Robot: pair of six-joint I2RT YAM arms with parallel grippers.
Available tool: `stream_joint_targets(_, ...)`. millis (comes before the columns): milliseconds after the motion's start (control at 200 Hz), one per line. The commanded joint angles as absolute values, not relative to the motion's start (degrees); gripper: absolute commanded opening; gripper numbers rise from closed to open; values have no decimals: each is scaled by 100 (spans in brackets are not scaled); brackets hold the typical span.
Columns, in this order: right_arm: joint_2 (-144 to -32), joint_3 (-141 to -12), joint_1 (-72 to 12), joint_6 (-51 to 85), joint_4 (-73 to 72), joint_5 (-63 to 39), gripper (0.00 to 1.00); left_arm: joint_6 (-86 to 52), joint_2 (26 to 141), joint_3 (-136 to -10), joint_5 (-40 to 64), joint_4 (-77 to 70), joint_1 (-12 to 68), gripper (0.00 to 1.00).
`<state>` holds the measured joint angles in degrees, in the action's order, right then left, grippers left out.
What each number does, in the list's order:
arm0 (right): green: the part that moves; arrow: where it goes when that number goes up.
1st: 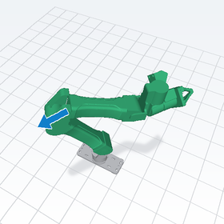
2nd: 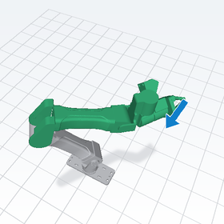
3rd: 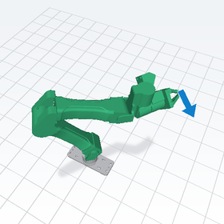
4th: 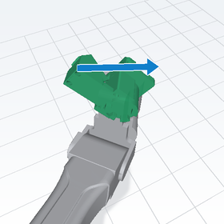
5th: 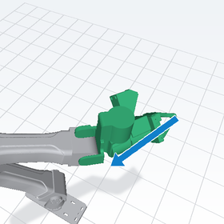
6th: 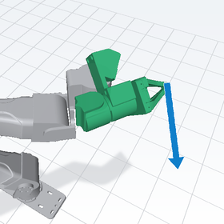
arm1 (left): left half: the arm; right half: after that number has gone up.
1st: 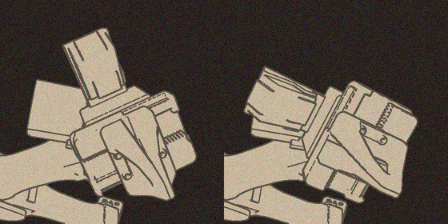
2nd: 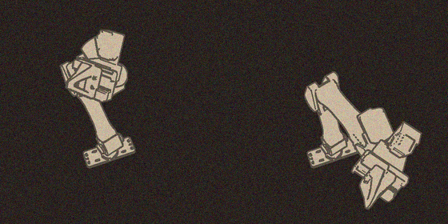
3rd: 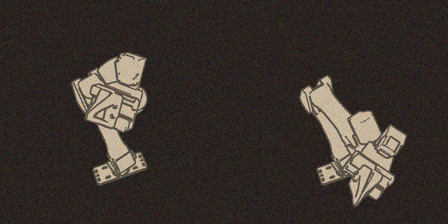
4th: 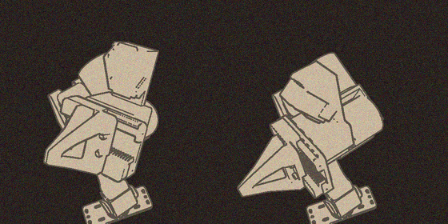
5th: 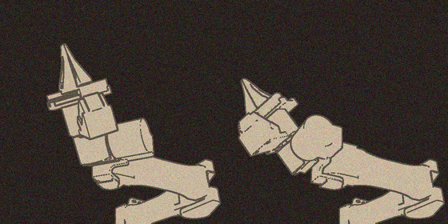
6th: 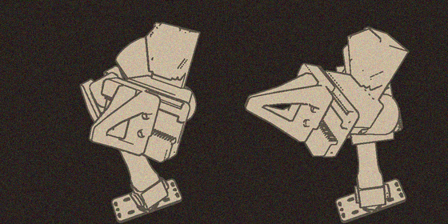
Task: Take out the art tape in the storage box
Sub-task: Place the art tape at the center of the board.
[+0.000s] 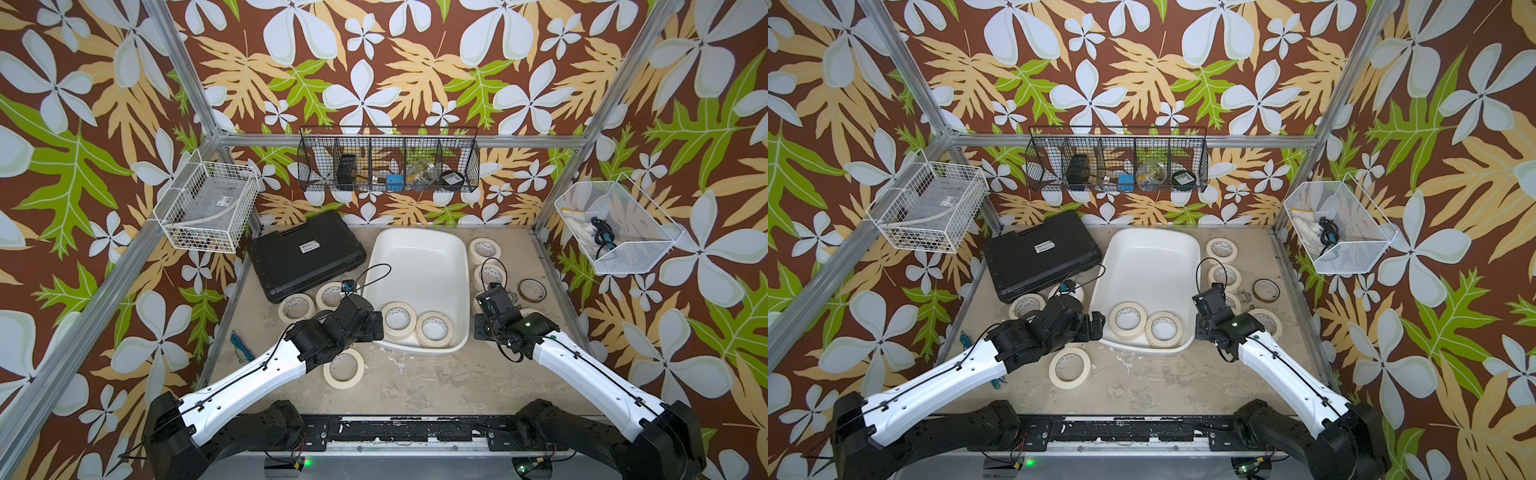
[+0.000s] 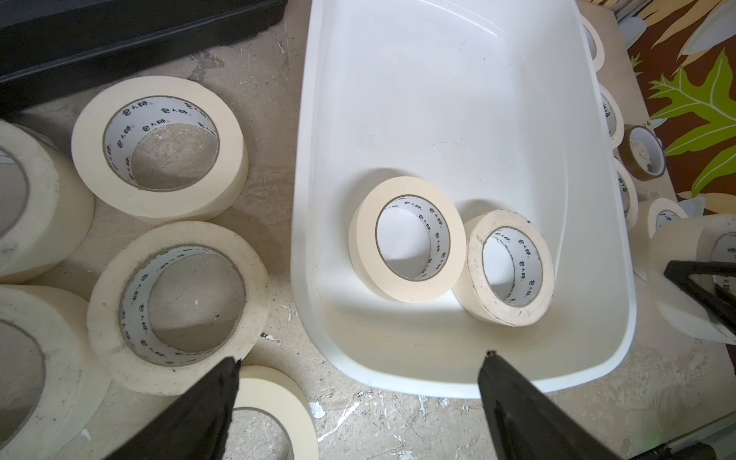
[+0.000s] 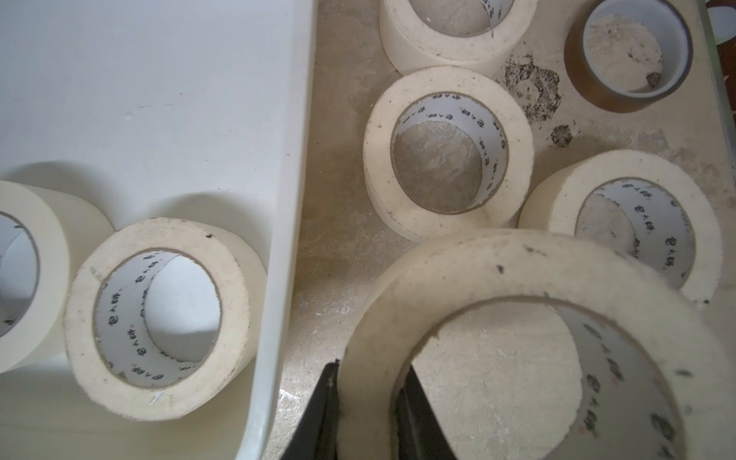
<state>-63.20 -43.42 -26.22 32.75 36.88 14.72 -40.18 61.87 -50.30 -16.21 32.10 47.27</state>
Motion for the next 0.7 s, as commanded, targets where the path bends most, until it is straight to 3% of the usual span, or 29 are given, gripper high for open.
stream_joint_targets(0,-6376,-4080,-2468,3335,3173,1447,8,-3973,6185,-5027,-1611,3103,4718,97)
stream_joint_targets(455,-6467,-3448,-2083,3486,2627,787,7,-4003,6229,-4997,-1610,3067,4713,97)
stream_joint_targets(696,-6624,-3255,-2086,3456,2434,1102,7,-4025,6320,-5044,-1481,2971,4712,97)
